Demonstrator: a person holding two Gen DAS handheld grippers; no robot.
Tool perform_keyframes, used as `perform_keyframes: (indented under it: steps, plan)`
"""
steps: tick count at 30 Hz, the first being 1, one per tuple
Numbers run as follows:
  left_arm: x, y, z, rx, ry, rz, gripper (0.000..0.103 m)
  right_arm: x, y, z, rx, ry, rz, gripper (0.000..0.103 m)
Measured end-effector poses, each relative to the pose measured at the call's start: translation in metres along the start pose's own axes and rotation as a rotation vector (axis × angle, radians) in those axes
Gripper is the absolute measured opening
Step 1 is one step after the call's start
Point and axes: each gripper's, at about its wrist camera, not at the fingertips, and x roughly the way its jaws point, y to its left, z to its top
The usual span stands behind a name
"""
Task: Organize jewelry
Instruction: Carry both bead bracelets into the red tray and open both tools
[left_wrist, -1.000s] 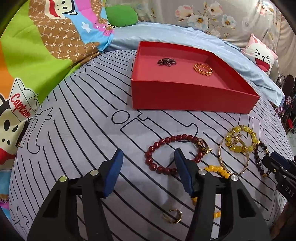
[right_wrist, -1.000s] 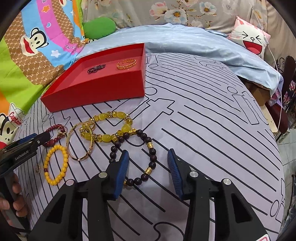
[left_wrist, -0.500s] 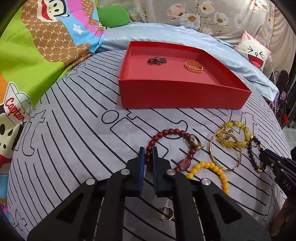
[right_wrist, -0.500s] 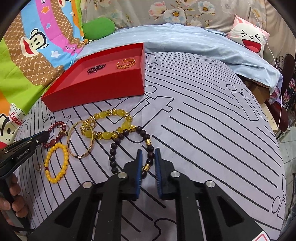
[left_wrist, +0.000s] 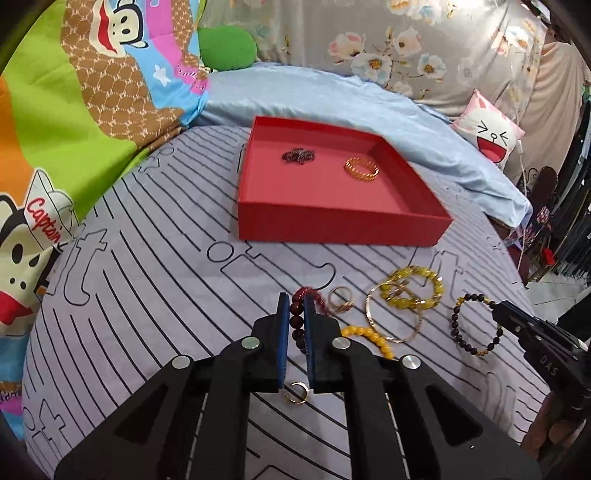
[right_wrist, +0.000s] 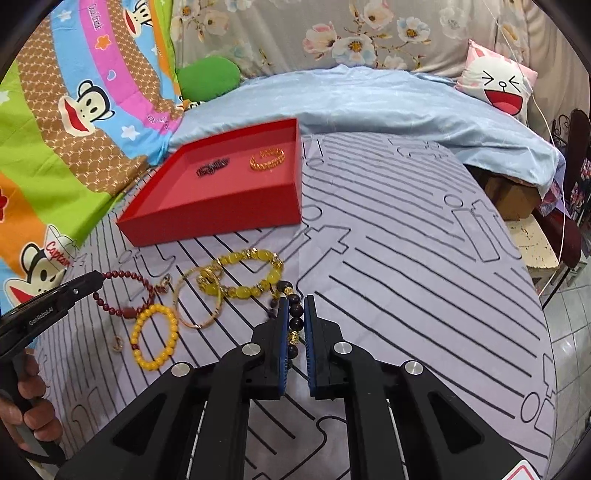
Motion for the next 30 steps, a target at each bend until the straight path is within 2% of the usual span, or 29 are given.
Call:
perform_keyframes:
  steps: [8,14,18,22,25,30]
  plan:
    - [-0.025,-0.011,0.031,0.038,-0.043,-0.048,0.007,-0.018,0.006,0.025,-0.04,-0.047,0.021,0.008]
    - [-0.031,-0.025,0.078,0.08,-0.108,-0.089,0.007,-0.018,0.021,0.073,-0.087,-0.111,0.049,0.008]
    - [-0.019,-0.034,0.111,0.092,-0.133,-0.125,0.007,0.002,0.036,0.11,-0.111,-0.12,0.098,0.008]
    - [0.01,-0.038,0.145,0.076,-0.137,-0.182,0.007,0.037,0.049,0.141,-0.103,-0.096,0.154,0.008]
    - [0.033,-0.036,0.16,0.059,-0.136,-0.192,0.007,0.066,0.054,0.156,-0.079,-0.064,0.194,0.008]
    - [0.084,-0.029,0.169,0.051,-0.069,-0.156,0.007,0.122,0.053,0.163,-0.028,0.035,0.244,0.008]
